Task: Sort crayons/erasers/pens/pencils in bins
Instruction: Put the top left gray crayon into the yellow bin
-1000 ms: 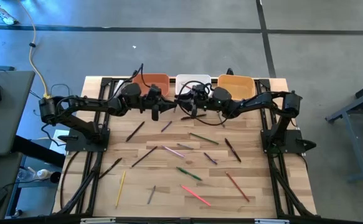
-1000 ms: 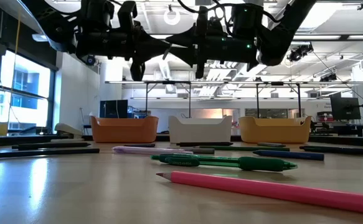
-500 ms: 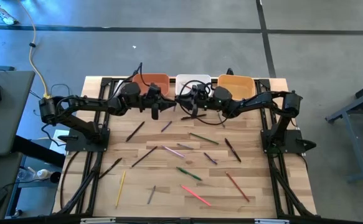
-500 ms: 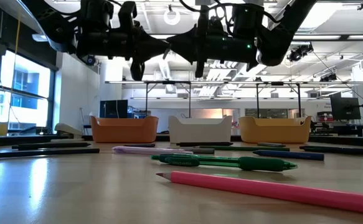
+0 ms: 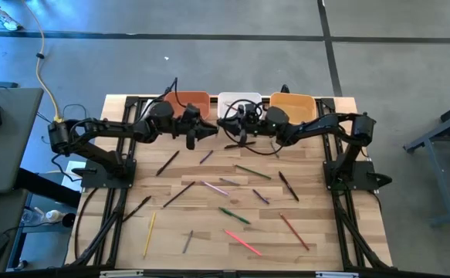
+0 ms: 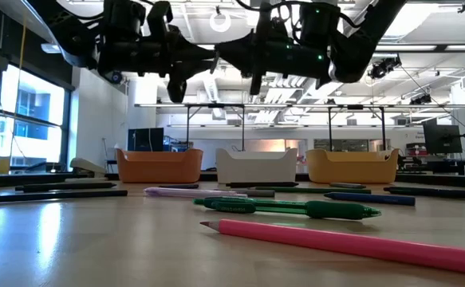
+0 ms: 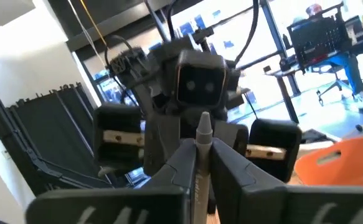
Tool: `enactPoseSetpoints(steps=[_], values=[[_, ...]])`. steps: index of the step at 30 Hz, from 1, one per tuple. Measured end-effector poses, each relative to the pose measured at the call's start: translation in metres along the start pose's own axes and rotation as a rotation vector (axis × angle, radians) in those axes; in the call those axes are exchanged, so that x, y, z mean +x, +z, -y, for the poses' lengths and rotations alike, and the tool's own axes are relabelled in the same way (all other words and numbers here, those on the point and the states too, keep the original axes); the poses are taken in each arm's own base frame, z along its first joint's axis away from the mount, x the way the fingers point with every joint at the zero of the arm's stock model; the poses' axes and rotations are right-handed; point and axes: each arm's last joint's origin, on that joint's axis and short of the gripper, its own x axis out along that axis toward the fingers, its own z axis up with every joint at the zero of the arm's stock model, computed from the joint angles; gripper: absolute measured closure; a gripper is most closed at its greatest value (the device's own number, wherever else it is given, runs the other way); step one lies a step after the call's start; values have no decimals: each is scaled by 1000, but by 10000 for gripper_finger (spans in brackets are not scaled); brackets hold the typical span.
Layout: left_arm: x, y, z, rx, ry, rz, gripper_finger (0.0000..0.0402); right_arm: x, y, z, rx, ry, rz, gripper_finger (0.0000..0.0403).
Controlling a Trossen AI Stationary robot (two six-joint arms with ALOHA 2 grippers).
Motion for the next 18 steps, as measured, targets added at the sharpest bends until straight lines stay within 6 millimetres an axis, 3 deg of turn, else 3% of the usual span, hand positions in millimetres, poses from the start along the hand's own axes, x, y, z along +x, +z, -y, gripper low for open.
enactPoseSetpoints(steps=[5, 10, 15, 18], values=[[-7, 6, 0, 105, 20, 10, 321, -6, 20, 0, -84, -24, 3, 389], [-13, -11, 2, 205, 122, -1, 355, -22, 45, -5, -213, -98, -108, 390], [-19, -37, 3, 264, 240, -2, 395, -53, 68, -10, -351, -294, -311, 390], [-24, -49, 5, 281, 280, 26, 397, -79, 77, -8, -444, -460, -464, 391]])
